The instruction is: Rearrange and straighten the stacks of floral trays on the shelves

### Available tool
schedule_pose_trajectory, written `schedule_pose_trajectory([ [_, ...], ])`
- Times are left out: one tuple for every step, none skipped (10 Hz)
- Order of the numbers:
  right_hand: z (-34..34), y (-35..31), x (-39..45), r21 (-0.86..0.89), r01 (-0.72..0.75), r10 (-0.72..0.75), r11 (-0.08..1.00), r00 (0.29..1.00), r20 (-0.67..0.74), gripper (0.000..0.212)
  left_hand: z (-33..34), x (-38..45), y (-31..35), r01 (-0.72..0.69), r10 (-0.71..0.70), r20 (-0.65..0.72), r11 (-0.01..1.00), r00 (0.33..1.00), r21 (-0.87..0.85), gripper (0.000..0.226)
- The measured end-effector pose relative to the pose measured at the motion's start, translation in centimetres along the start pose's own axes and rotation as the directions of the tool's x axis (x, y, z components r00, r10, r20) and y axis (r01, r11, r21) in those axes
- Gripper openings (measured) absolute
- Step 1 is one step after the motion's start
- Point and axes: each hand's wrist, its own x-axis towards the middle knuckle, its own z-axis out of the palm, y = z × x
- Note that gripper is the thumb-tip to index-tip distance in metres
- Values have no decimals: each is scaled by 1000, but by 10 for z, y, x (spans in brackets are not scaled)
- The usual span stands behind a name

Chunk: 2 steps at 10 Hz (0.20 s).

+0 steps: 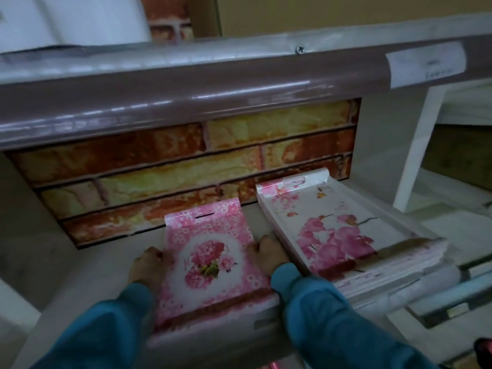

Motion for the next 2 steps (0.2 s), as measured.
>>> schedule_pose_trajectory([
  [-5, -8, -7, -25, 22, -22, 999, 1000, -3, 42, -13, -8, 3, -14, 14, 4, 1000, 1000, 7, 37],
  [-14, -22, -14, -45, 75, -77, 996, 996, -39, 43, -22, -21, 16, -75, 71, -84, 996, 994, -38, 36],
])
